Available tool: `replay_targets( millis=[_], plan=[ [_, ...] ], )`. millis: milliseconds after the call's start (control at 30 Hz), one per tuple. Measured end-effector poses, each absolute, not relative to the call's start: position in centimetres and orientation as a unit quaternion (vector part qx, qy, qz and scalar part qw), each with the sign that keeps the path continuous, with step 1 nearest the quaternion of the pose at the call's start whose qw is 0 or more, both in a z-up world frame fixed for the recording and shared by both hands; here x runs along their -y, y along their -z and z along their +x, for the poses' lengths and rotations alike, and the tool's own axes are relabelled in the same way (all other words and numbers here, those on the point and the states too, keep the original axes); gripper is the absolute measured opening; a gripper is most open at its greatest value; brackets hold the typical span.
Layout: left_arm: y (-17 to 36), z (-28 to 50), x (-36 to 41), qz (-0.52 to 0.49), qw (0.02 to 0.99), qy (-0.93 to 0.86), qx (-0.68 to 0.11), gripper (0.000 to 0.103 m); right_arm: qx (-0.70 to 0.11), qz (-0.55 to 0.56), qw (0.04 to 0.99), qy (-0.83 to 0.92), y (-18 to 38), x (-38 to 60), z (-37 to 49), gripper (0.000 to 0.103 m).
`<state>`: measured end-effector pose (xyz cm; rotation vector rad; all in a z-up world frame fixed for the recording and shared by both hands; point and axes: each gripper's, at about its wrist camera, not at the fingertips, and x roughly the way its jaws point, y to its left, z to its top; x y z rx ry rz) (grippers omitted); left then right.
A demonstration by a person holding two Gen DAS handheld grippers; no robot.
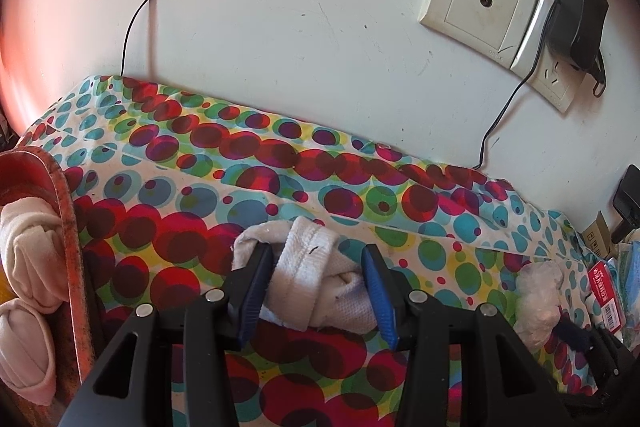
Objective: Organize objects
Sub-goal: 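Grasp the white sock with the left gripper while the right gripper grasps the plastic bundle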
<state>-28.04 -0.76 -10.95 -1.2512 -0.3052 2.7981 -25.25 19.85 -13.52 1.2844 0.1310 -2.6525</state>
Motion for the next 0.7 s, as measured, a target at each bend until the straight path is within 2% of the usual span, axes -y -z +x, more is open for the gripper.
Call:
replay_targets(
  millis=[33, 167, 233, 267, 300, 367, 433, 467, 500, 700],
  plan=[
    [10.9, -28.0, 0.9, -0.405, 0.032, -0.908, 0.103, 0.047, -0.034, 0.429, 0.095, 0.898, 13.3, -20.3, -25.1, 0.085],
    [11.0, -28.0, 1.0, -0.405, 0.034, -0.908, 0.105, 0.047, 0.01, 0.425, 0.082, 0.901, 13.0, -21.0, -25.8, 0.085],
    [11.0, -28.0, 1.0, -0.405, 0.033, -0.908, 0.104, 0.047, 0.006, 0.438, 0.08, 0.895, 13.4, -20.3, -26.5, 0.08],
    [11.0, -28.0, 1.0, -0.405, 0.033, -0.908, 0.104, 0.047, -0.003, 0.432, 0.076, 0.899, 13.2, -20.0, -26.5, 0.069],
    [11.0, -28.0, 1.0, -0.405, 0.033, -0.908, 0.105, 0.047, -0.007, 0.426, 0.078, 0.901, 13.0, -19.6, -26.6, 0.066],
    [11.0, -28.0, 1.0, -0.405, 0.033, -0.908, 0.103, 0.047, -0.008, 0.434, 0.081, 0.897, 13.0, -19.2, -27.0, 0.066],
    [11.0, -28.0, 1.0, -0.405, 0.033, -0.908, 0.103, 0.047, -0.011, 0.438, 0.072, 0.896, 13.3, -18.9, -27.3, 0.059],
    [11.0, -28.0, 1.0, -0.405, 0.033, -0.908, 0.103, 0.047, -0.02, 0.438, 0.065, 0.897, 13.3, -18.7, -27.5, 0.051],
    [11.0, -28.0, 0.9, -0.405, 0.033, -0.908, 0.103, 0.047, -0.028, 0.437, 0.059, 0.897, 13.3, -18.5, -27.5, 0.036],
    [11.0, -28.0, 0.9, -0.405, 0.032, -0.908, 0.102, 0.047, -0.033, 0.432, 0.061, 0.899, 13.3, -18.2, -27.4, 0.035]
  ],
)
